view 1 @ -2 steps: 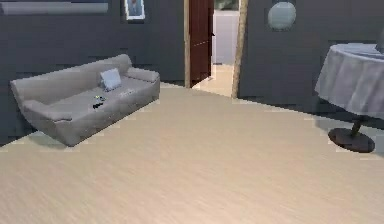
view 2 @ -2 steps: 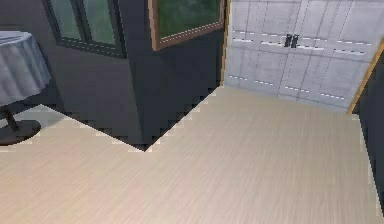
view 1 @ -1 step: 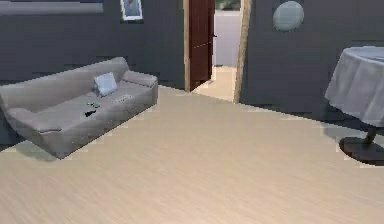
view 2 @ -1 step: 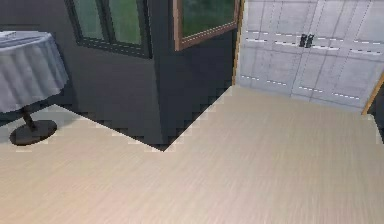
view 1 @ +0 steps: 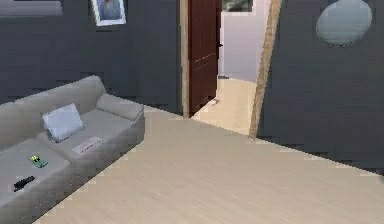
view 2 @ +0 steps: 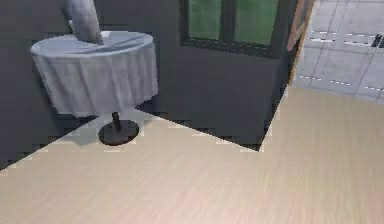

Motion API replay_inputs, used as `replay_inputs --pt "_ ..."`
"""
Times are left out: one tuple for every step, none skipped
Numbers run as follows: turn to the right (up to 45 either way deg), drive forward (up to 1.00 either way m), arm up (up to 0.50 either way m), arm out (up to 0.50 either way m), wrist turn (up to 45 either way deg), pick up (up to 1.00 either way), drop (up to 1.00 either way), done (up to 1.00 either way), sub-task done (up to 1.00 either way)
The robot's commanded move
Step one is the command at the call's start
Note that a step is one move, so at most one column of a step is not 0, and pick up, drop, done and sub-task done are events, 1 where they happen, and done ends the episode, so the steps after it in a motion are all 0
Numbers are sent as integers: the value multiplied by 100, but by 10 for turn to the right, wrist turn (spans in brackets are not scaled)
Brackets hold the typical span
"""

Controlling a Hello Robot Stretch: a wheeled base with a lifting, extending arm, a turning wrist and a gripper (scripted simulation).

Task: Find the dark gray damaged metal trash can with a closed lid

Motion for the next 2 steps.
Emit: replay_inputs --pt "0 100 0 0 0 0 0 0 0" --pt "0 95 0 0 0 0 0 0 0"
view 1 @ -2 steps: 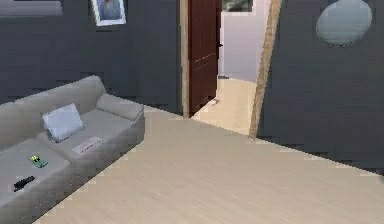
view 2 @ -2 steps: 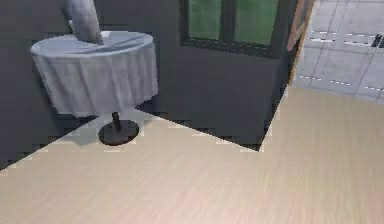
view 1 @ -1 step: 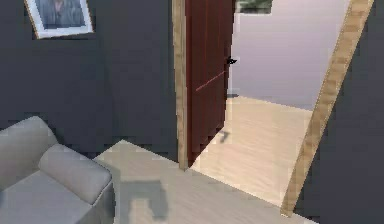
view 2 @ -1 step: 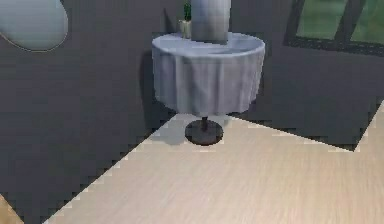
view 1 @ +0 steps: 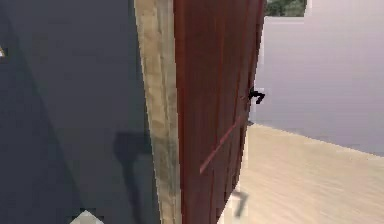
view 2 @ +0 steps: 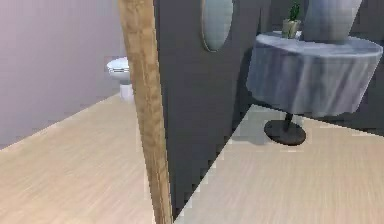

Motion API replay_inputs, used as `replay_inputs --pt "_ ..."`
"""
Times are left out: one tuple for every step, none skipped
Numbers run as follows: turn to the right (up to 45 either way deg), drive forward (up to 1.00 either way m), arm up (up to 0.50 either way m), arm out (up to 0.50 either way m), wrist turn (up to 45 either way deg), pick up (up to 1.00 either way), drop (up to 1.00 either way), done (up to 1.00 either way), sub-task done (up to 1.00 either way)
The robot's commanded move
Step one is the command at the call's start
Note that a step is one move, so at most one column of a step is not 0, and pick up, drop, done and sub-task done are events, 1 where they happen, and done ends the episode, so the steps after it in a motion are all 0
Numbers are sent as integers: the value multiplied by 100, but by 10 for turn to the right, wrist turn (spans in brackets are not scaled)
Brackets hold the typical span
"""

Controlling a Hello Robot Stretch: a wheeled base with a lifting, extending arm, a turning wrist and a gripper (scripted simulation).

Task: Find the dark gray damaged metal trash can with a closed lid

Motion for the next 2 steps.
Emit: replay_inputs --pt "330 0 0 0 0 0 0 0 0" --pt "0 100 0 0 0 0 0 0 0"
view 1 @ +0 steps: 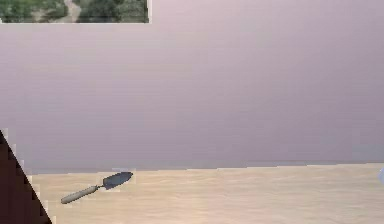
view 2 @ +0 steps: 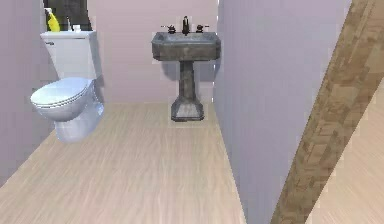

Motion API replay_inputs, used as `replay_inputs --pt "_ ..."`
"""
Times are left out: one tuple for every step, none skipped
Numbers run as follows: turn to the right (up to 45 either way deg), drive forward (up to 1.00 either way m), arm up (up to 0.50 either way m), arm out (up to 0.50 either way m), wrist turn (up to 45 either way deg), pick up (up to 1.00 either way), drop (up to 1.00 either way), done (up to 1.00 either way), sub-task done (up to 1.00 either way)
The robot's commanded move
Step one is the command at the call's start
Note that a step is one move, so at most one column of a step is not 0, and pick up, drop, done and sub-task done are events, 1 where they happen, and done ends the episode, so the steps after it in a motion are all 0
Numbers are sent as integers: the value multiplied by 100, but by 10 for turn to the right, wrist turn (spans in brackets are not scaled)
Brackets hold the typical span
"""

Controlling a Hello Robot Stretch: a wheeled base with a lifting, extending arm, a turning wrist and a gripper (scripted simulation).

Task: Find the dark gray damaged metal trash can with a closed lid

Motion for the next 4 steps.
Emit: replay_inputs --pt "30 0 0 0 0 0 0 0 0" --pt "0 50 0 0 0 0 0 0 0" --pt "-450 0 0 0 0 0 0 0 0" --pt "-30 0 0 0 0 0 0 0 0"
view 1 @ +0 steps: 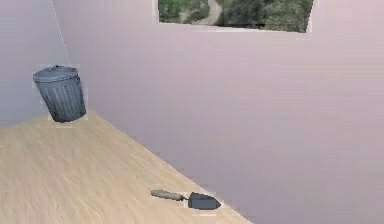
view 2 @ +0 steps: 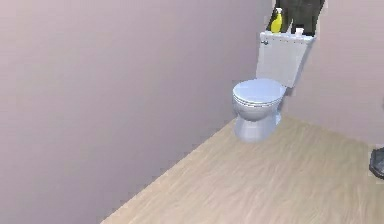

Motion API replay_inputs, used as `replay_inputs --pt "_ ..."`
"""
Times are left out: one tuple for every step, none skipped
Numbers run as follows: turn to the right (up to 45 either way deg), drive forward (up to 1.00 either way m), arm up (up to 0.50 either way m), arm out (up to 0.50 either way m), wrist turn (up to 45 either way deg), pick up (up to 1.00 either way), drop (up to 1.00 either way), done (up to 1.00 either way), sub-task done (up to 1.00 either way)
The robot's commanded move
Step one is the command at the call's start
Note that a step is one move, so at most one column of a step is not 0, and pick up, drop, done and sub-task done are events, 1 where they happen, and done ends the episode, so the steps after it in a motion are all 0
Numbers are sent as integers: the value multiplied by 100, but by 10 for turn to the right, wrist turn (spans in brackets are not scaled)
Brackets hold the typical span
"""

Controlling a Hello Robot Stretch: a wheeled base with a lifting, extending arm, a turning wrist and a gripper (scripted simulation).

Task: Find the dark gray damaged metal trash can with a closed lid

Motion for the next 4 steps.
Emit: replay_inputs --pt "0 40 0 0 0 0 0 0 0" --pt "-390 0 0 0 0 0 0 0 0" --pt "0 100 0 0 0 0 0 0 0" --pt "-30 0 0 0 0 0 0 0 0"
